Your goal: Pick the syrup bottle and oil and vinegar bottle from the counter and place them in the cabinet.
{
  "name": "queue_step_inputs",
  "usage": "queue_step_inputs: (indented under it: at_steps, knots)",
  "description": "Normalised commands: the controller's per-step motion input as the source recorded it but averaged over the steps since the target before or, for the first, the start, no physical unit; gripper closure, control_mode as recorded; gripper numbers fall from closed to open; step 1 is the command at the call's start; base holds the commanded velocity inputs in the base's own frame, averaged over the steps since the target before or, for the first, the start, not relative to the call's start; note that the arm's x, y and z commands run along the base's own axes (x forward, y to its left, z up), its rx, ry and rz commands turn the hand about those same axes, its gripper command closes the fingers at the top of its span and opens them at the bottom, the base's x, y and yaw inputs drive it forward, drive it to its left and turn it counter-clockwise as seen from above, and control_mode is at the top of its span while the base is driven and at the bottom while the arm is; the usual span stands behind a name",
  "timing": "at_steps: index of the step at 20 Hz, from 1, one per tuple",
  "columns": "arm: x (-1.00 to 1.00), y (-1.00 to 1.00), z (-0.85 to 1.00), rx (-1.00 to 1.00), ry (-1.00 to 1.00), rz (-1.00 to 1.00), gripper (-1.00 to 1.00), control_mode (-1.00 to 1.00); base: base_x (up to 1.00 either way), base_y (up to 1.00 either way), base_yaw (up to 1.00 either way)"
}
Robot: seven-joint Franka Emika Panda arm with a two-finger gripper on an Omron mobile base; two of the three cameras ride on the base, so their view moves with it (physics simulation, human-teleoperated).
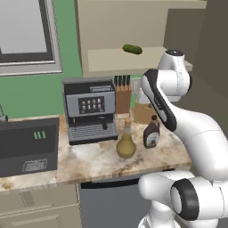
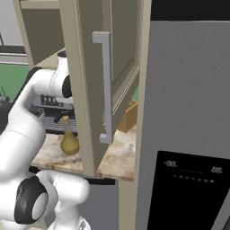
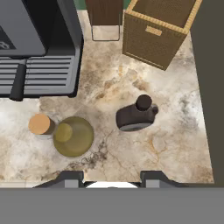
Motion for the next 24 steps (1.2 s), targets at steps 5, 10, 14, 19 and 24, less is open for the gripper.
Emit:
queue_step_inputs:
  at_steps: [5, 10, 14, 19, 24]
  knots:
    - [-0.09, 0.00, 0.00, 0.00, 0.00, 0.00, -1.00, -1.00, 0.00, 0.00, 0.00]
    - [-0.33, 0.00, -0.01, 0.00, 0.00, 0.00, -1.00, -1.00, 0.00, 0.00, 0.00]
    - [-0.44, 0.00, -0.12, 0.00, -0.01, 0.05, -1.00, -1.00, 0.00, 0.00, 0.00]
    - [-0.53, 0.00, -0.17, 0.00, -0.03, 0.11, -1.00, -1.00, 0.00, 0.00, 0.00]
    - [-0.40, 0.00, -0.21, 0.00, -0.05, 0.18, -1.00, -1.00, 0.00, 0.00, 0.00]
